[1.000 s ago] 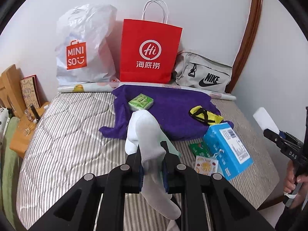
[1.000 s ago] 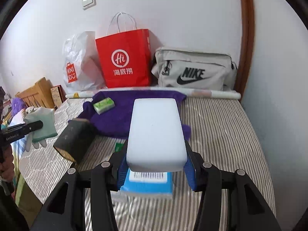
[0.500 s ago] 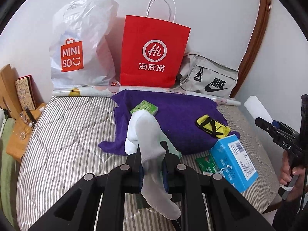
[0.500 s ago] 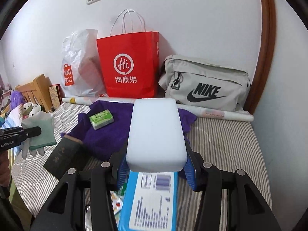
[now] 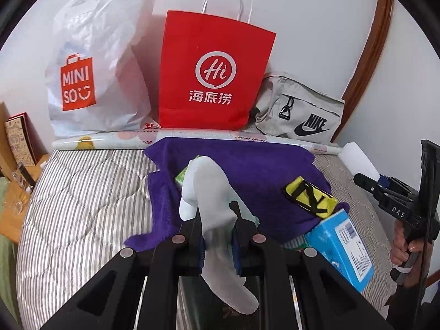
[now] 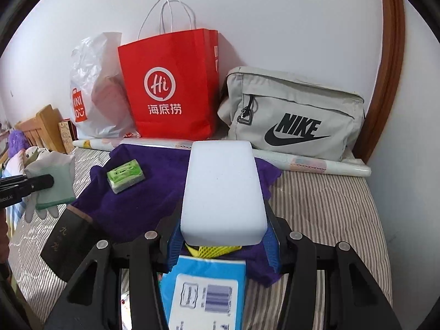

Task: Organize soft objects
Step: 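Release the sponge block onto the towel with the right tool while the left tool lowers the glove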

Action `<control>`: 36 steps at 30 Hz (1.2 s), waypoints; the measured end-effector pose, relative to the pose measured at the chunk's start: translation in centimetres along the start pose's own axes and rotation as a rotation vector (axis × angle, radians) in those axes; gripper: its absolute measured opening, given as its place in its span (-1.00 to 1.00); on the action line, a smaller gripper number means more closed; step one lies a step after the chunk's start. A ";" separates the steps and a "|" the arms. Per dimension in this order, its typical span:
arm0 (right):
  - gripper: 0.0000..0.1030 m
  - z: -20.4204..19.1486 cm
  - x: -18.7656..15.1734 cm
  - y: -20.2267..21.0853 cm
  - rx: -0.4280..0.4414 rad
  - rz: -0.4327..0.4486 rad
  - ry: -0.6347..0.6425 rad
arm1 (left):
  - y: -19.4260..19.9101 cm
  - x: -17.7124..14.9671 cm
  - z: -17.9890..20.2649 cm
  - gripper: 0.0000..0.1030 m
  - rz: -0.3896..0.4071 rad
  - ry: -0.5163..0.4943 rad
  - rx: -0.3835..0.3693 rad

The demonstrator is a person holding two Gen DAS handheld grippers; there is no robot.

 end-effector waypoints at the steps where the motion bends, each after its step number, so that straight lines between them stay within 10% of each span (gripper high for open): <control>1: -0.04 0.1 0.1 -0.2 -0.001 -0.001 0.002 | -0.4 0.3 0.0 -0.71 -0.002 0.000 -0.003; 36: -0.02 -0.3 0.8 -10.7 0.065 -0.195 0.115 | -11.5 1.4 0.7 -0.68 -0.217 -0.040 -0.056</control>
Point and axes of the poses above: each gripper's, at about its wrist camera, not at the fingertips, and y roughly against the way its jaws point, z to its right, x to its top, the point moved 5 cm from there along -y, roughly the way its jaws point, and after that the axes turned 4 degrees about x, right-handed, at the moved point
